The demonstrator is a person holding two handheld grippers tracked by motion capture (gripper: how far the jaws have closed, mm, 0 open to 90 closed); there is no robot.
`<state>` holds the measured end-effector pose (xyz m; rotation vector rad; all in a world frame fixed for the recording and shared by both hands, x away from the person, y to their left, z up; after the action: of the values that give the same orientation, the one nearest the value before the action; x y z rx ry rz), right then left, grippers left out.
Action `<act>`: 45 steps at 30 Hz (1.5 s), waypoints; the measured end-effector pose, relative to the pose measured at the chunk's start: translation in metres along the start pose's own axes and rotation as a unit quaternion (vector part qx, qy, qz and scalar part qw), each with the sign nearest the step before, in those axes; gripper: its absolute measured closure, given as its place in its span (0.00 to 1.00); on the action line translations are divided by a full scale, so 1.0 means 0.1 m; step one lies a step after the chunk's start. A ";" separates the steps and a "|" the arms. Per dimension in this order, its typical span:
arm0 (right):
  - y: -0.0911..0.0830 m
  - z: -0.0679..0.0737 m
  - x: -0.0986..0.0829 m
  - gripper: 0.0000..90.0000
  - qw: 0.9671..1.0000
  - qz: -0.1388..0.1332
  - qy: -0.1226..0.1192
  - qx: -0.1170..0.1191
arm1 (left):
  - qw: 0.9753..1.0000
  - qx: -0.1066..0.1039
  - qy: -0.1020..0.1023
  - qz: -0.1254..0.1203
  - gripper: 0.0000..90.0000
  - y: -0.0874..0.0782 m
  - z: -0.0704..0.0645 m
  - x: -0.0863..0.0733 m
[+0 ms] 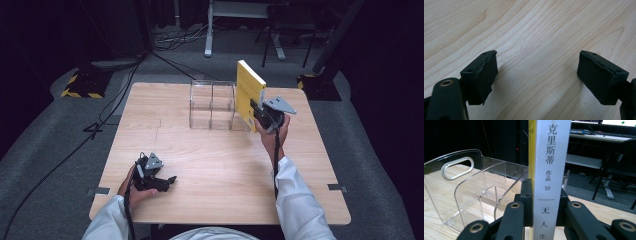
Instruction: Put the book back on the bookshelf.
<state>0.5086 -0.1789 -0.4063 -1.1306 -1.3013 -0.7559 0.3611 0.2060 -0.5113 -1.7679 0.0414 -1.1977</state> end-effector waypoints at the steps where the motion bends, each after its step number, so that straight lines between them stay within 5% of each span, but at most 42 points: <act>1: 0.05 0.03 -0.01 0.85 1.000 0.000 -0.004 -0.001 | 1.000 -0.002 0.002 0.000 0.21 0.00 0.00 0.00; 16: 0.38 0.06 -0.12 0.85 1.000 0.011 0.011 -0.024 | 1.000 -0.006 0.006 0.001 0.21 -0.01 -0.01 -0.01; 35: 0.36 0.07 -0.31 0.84 0.999 0.020 0.025 -0.019 | 1.000 -0.005 0.006 0.001 0.21 -0.01 -0.01 -0.01; 42: 0.31 0.06 -0.44 0.76 0.999 0.032 0.029 -0.018 | 1.000 -0.007 0.004 0.001 0.21 -0.01 -0.01 -0.01; 45: 0.25 0.09 -0.48 0.71 0.999 0.038 0.012 -0.018 | 1.000 -0.008 0.003 0.001 0.21 -0.01 -0.01 -0.01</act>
<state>0.5203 -0.1702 -0.4590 -1.1901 -1.2212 -0.7379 0.3598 0.2064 -0.5116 -1.7768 0.0563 -1.2047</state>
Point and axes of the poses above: each handheld gripper's, and its own axes: y roughly forward along the jaws, x roughly out of its top, z roughly to its left, the point moved 1 cm from there along y, roughly forward along the jaws, and after that the axes turned 4 degrees about -x, right-handed, at the moved point
